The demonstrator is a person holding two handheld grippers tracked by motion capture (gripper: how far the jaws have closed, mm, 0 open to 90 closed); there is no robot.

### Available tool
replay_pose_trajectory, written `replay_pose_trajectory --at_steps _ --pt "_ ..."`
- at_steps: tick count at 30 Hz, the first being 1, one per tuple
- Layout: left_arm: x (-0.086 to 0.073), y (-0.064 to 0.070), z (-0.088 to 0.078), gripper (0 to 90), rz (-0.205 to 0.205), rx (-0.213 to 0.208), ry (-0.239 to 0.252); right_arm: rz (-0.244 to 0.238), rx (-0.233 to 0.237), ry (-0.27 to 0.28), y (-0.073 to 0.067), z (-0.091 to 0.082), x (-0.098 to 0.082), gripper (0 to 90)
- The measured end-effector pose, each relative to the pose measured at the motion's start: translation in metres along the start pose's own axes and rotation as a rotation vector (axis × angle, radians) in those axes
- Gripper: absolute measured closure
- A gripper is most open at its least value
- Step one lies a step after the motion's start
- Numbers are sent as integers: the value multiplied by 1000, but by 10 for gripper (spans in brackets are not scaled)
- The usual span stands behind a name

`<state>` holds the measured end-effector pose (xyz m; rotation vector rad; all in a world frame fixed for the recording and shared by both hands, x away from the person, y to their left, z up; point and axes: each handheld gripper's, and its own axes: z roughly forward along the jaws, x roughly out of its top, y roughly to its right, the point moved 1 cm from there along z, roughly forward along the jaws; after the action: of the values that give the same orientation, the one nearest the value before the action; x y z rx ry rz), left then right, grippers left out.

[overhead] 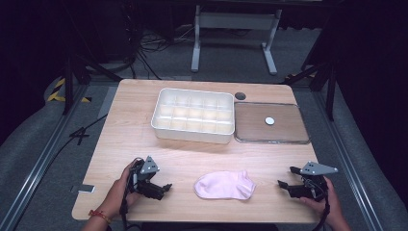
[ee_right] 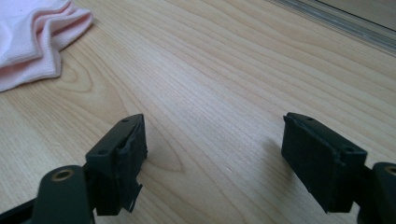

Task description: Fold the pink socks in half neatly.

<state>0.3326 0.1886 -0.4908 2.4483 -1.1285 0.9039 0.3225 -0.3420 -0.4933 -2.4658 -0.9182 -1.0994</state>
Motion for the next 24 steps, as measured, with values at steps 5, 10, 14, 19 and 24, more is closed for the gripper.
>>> replay_pose_trajectory --at_steps 5,10,14,19,24 --pt "1 -3 2 0 7 -7 10 1 1 1 0 0 0 228" --pt "0 -2 1 1 -2 -14 9 3 -2 -1 0 0 0 221" --pt "0 -1 1 3 -1 -8 13 7 -15 -6 0 1 1 185" --pt "0 1 1 1 -3 4 9 -9 9 -19 0 3 3 164" --pt "1 1 0 3 -1 4 4 -22 24 -34 2 3 5 169"
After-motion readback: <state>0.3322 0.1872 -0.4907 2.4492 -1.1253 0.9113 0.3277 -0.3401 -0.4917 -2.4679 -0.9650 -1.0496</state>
